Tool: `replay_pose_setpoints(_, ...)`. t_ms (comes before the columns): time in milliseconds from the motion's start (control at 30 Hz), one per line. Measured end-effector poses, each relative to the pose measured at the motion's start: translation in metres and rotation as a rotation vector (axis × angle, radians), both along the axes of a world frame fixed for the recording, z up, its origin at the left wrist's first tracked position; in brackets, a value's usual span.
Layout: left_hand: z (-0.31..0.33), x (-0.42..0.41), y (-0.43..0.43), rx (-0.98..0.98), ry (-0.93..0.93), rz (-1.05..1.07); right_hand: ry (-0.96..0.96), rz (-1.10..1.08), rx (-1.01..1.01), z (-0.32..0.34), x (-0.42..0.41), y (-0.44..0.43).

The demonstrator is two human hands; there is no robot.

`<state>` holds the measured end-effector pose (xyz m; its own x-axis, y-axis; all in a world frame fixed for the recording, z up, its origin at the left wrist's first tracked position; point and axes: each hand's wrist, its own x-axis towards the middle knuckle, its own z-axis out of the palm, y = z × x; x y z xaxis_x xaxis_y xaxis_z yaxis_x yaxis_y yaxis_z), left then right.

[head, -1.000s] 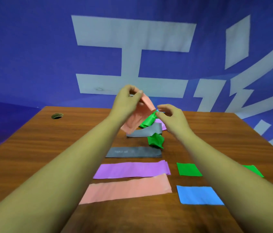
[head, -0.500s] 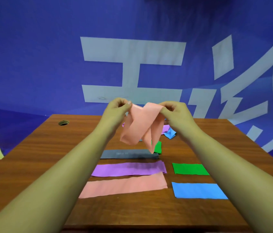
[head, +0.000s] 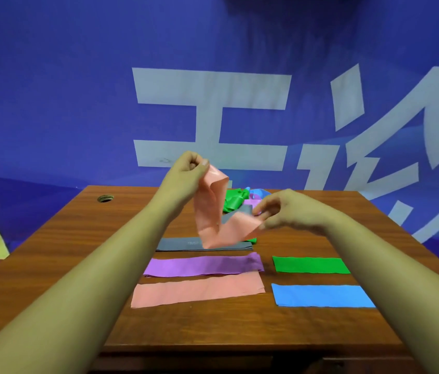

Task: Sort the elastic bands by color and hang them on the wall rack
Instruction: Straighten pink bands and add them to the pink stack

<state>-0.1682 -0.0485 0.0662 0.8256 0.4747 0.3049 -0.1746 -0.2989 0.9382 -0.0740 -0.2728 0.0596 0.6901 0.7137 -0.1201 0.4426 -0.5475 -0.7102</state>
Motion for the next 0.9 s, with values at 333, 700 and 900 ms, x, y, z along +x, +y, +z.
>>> replay_pose_setpoints(333,0.025,-0.007,-0.026,-0.116,-0.068,-0.368,0.191,0.019,0.533,0.03,-0.041,0.025)
replay_pose_setpoints(700,0.001,-0.019,-0.022,-0.159,0.108,-0.508,0.059,-0.211,0.683,0.048,-0.046,0.031)
replay_pose_setpoints(900,-0.031,-0.021,-0.019,0.106,0.294,-0.626,0.048,-0.364,0.775,0.056,-0.038,0.023)
